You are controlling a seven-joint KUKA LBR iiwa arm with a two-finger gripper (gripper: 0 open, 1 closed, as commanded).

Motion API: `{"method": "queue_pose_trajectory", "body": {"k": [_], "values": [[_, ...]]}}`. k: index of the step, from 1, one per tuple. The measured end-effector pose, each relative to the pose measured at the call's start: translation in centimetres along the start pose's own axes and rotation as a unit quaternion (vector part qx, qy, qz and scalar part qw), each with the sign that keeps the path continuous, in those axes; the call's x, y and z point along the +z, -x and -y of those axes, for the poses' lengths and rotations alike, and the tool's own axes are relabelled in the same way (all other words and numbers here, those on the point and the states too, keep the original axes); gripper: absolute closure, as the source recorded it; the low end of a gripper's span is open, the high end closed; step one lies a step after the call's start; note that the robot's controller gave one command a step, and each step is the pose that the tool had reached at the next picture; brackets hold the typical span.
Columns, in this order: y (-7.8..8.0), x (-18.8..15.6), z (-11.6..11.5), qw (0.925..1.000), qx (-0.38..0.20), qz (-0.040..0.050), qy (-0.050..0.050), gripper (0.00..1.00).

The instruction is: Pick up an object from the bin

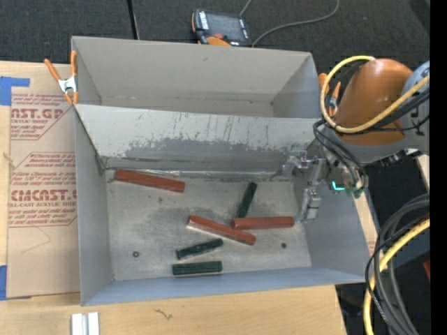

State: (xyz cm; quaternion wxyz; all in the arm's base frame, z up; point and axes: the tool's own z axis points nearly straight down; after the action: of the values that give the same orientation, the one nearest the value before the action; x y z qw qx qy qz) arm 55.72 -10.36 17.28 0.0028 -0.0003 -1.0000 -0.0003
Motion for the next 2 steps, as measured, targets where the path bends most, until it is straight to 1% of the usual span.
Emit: {"method": "queue_pose_trajectory", "body": {"k": [1, 2], "values": [[-0.7, 1.1, 2.8, 0.9972, -0.075, 0.0030, -0.001, 0.00], [0.8, 10.6, -4.8, 0.9975, -0.071, 0.0031, 0.002, 0.00]]}}
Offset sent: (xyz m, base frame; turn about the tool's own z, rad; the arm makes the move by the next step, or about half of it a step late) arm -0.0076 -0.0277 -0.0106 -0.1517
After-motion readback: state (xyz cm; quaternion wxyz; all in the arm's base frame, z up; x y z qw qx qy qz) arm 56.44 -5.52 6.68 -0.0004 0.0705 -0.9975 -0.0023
